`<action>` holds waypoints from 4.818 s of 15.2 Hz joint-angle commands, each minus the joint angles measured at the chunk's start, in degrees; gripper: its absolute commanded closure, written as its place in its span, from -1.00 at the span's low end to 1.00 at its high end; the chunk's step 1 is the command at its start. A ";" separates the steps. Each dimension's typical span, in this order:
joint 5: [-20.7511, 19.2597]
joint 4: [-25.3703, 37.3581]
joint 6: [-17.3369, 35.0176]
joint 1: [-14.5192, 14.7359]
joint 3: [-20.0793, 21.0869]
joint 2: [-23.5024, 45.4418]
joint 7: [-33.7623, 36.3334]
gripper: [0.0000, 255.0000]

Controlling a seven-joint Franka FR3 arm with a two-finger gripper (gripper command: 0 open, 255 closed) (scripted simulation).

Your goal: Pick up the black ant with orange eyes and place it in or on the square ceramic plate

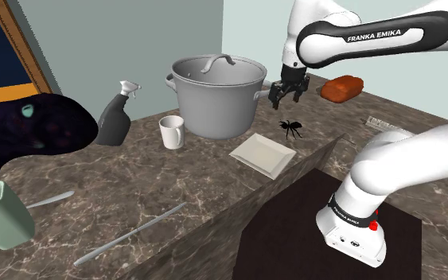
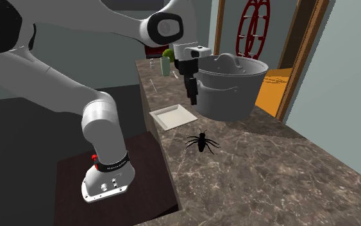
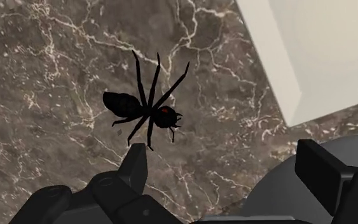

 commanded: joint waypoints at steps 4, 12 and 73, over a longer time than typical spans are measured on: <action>-4.36 -6.23 7.35 -5.06 1.54 3.13 8.22 -1.00; -9.92 -12.23 16.73 -10.94 2.66 8.53 16.65 -1.00; 10.43 -2.62 -2.26 4.97 25.80 4.75 37.81 1.00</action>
